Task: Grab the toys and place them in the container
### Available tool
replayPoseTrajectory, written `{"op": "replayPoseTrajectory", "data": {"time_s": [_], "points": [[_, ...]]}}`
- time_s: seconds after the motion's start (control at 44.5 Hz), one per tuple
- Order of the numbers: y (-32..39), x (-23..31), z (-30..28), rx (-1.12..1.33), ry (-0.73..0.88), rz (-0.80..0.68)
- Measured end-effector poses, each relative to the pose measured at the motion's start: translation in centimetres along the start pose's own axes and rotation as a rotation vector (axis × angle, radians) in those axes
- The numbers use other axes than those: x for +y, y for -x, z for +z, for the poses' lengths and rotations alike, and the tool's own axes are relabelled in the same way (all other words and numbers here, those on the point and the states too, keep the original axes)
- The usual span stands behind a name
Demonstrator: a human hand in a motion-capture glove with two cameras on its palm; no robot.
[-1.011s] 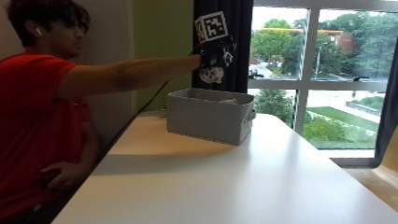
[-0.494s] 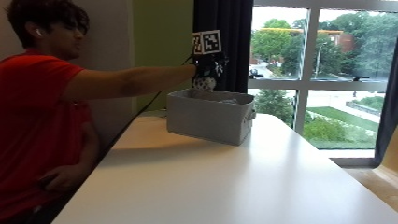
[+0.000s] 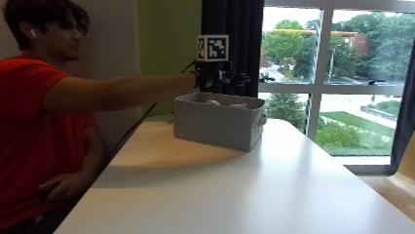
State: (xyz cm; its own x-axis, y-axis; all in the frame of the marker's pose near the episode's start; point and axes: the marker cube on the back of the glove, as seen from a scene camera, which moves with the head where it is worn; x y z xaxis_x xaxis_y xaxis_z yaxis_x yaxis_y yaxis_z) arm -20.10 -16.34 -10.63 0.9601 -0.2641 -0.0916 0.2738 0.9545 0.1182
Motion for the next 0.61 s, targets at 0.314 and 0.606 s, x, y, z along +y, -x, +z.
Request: {"op": "replayPoseTrajectory", "data": {"time_s": [0.314, 0.606], "points": [[-11.9, 8.4, 4.1, 0.011, -0.005, 0.151], [-18.7, 14.1, 8.0, 0.101, 0.043, 0.383]]}}
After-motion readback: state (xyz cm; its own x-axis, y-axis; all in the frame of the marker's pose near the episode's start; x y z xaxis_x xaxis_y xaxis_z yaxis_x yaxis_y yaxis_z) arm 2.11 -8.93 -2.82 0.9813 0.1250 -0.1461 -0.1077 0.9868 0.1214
